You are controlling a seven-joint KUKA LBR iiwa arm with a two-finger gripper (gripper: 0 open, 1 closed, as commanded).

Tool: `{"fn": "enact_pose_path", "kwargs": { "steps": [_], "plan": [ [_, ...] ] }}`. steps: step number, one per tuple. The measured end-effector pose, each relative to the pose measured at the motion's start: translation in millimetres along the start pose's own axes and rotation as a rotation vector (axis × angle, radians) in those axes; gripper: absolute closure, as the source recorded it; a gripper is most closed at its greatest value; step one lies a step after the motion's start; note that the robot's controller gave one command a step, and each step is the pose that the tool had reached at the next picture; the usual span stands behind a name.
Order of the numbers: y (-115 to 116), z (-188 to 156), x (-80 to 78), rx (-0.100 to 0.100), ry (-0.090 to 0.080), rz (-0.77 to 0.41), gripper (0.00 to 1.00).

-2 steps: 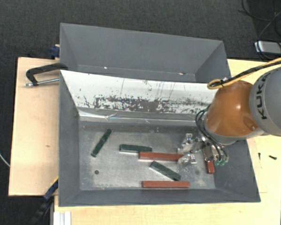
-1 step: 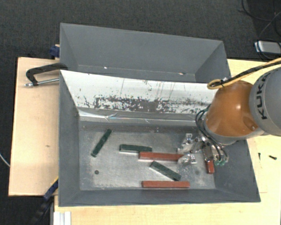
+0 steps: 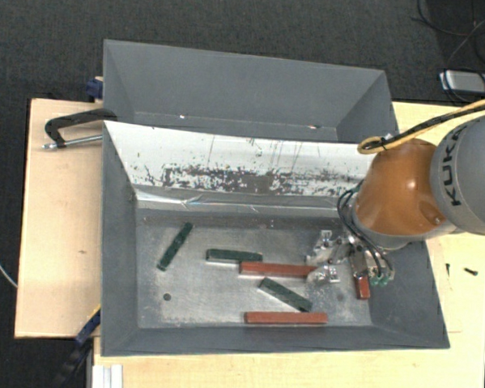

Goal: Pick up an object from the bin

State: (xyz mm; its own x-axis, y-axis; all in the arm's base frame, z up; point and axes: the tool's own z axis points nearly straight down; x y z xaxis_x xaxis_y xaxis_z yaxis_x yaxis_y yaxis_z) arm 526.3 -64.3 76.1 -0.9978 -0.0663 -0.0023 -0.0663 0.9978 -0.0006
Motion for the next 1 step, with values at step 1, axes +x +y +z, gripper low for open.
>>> {"fn": "enact_pose_path", "kwargs": {
  "steps": [1],
  "plan": [
    [-2.3, -154.5, -15.9, 0.001, -0.007, -0.041, 1.0]
  ]
}}
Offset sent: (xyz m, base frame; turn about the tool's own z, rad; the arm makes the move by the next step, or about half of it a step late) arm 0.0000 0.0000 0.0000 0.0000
